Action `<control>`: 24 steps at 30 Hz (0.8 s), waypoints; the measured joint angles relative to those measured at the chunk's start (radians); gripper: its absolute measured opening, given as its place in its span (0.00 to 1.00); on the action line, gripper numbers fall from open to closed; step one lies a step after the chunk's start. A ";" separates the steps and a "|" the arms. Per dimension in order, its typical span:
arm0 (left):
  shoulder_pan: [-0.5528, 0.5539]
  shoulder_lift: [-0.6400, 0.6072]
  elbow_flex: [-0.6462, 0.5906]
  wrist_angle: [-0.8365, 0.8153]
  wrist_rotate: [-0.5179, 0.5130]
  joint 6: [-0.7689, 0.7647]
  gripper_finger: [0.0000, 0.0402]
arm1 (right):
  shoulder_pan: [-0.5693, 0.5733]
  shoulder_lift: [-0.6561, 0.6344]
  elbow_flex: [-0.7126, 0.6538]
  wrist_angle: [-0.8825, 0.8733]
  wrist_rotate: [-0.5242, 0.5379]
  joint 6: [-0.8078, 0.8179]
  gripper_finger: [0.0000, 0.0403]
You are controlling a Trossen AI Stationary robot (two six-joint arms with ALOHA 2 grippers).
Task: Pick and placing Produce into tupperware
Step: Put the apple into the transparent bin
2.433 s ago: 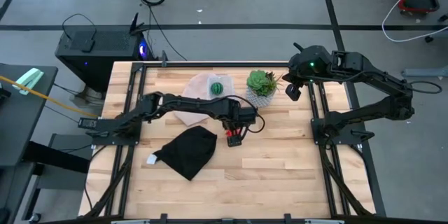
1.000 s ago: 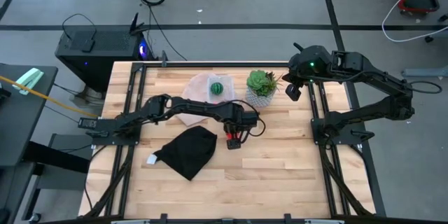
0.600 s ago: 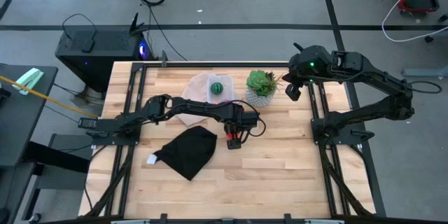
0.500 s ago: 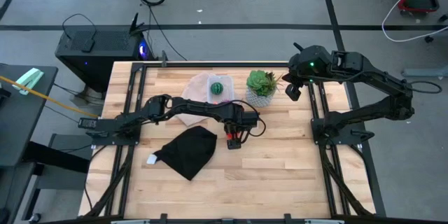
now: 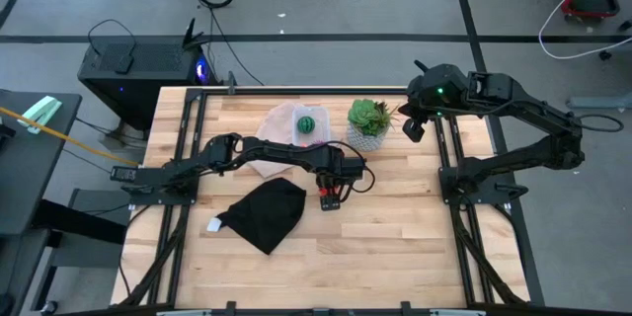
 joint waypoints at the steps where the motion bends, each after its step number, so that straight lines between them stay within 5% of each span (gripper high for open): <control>1: -0.001 0.000 0.000 0.000 -0.002 0.001 0.81 | 0.000 0.000 0.000 0.000 0.000 0.000 0.04; 11: -0.002 -0.001 0.070 -0.108 -0.011 -0.005 0.70 | -0.008 -0.007 0.000 -0.071 0.008 0.022 0.04; 20: 0.008 -0.005 0.370 -0.238 -0.041 0.010 0.73 | -0.018 -0.070 0.000 -0.122 0.015 0.026 0.04; 24: 0.054 -0.099 0.331 -0.251 -0.066 0.005 0.72 | -0.018 -0.122 0.000 -0.121 0.015 0.052 0.04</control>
